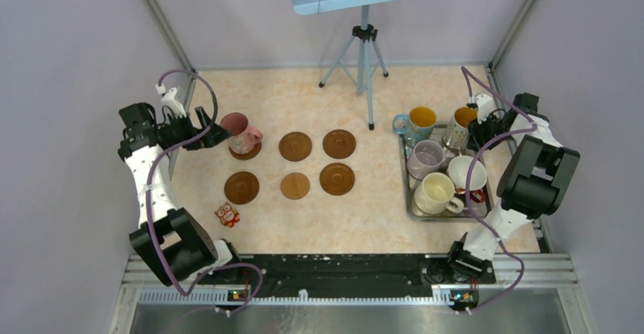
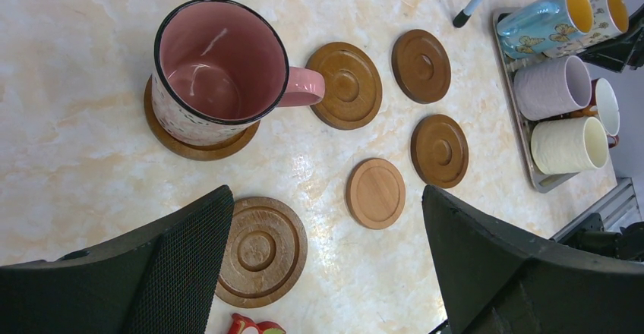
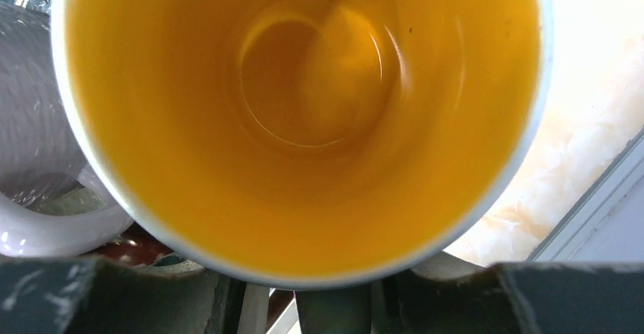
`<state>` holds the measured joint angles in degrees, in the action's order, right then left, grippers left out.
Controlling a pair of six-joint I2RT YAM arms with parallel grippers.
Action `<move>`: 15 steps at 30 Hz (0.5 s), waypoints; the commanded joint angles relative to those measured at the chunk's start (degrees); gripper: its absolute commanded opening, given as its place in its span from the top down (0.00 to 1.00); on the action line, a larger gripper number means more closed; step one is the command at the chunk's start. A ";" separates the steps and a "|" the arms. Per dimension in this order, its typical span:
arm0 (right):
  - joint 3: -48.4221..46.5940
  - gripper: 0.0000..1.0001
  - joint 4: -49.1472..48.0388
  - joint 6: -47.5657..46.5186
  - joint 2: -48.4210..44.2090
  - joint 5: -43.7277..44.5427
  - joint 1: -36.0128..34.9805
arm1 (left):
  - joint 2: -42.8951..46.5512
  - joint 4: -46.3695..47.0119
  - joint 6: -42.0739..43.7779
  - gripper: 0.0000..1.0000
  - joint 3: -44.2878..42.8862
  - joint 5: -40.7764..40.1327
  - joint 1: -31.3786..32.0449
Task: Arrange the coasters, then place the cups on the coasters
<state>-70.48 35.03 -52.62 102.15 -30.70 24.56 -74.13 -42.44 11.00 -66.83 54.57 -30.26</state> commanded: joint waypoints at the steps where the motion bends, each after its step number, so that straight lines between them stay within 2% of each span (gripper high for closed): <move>1: -1.20 0.63 -1.77 0.10 1.61 -2.71 -0.12 | 0.57 1.72 0.09 0.01 0.13 0.60 0.20; 5: -2.30 0.78 -0.80 0.24 1.06 -3.40 -0.17 | 0.16 1.74 0.00 0.01 0.03 0.77 0.20; 9: -2.73 1.00 -1.23 0.68 -1.54 -4.17 -0.13 | 0.19 1.74 0.13 0.01 0.12 0.77 0.20; 15: -2.81 1.00 -2.99 3.05 -6.18 -5.83 -0.13 | 0.44 1.74 0.22 0.01 0.34 0.76 0.25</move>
<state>-70.94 34.72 -51.66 102.76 -31.14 24.56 -74.15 -42.44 11.00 -66.83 54.57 -30.26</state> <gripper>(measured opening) 0.223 0.987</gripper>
